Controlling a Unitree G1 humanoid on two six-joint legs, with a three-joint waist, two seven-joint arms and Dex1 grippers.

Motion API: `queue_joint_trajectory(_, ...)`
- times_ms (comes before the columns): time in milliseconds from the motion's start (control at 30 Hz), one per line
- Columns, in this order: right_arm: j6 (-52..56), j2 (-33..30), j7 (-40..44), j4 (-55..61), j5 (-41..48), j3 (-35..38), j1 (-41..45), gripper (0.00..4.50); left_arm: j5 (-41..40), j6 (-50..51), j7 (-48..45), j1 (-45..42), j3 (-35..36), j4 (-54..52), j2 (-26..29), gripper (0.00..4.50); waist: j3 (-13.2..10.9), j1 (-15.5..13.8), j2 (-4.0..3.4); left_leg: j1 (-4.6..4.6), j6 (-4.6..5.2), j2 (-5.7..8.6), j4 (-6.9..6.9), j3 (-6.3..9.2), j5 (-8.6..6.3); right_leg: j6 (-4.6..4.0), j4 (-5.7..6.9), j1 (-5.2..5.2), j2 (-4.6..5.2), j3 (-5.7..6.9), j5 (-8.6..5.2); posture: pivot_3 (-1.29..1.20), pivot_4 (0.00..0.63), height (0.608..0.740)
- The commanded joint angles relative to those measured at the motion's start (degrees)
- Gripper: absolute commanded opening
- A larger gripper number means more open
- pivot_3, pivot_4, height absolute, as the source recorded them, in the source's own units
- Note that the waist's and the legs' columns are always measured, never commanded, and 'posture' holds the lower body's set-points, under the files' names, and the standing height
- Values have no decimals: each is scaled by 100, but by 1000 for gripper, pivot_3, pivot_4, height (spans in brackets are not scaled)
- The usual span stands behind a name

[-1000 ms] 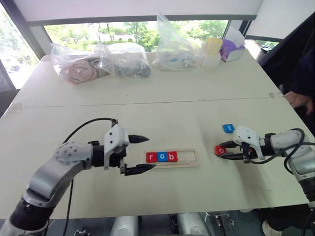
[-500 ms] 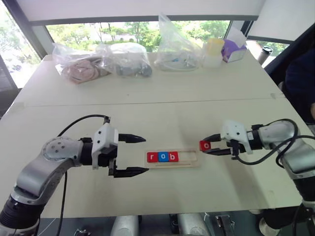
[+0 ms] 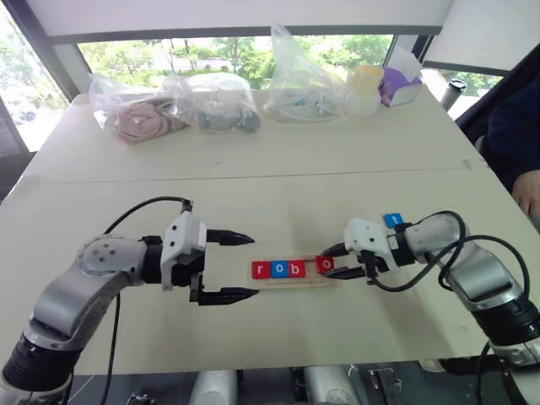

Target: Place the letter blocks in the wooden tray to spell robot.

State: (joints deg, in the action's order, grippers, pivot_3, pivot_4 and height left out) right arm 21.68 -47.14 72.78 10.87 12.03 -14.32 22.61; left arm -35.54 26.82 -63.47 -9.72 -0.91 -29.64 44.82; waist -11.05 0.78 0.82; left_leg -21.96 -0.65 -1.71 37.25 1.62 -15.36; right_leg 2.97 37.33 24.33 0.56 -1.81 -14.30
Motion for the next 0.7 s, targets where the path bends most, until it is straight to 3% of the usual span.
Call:
queue_joint_trajectory(33,-45,64,-37,134,-18,-43,77,1153,-62,-12,43,-13,48,-236,23,4500,0,0,0,0,0,0,0,0,0,1,0,0,0,0,0,0,150,739)
queue_joint_trajectory(367,-136,179,-90,2,-165,-153,102,1153,71,-151,96,208,-18,-334,5,4500,0,0,0,0,0,0,0,0,0,0,0,0,0,0,0,0,150,739)
queue_joint_trajectory(700,-150,272,-130,-49,-252,-288,108,1153,428,-982,-196,833,-17,17,-54,4500,0,2,0,2,0,-1,-1,-1,0,-11,0,0,0,0,-6,0,150,739)
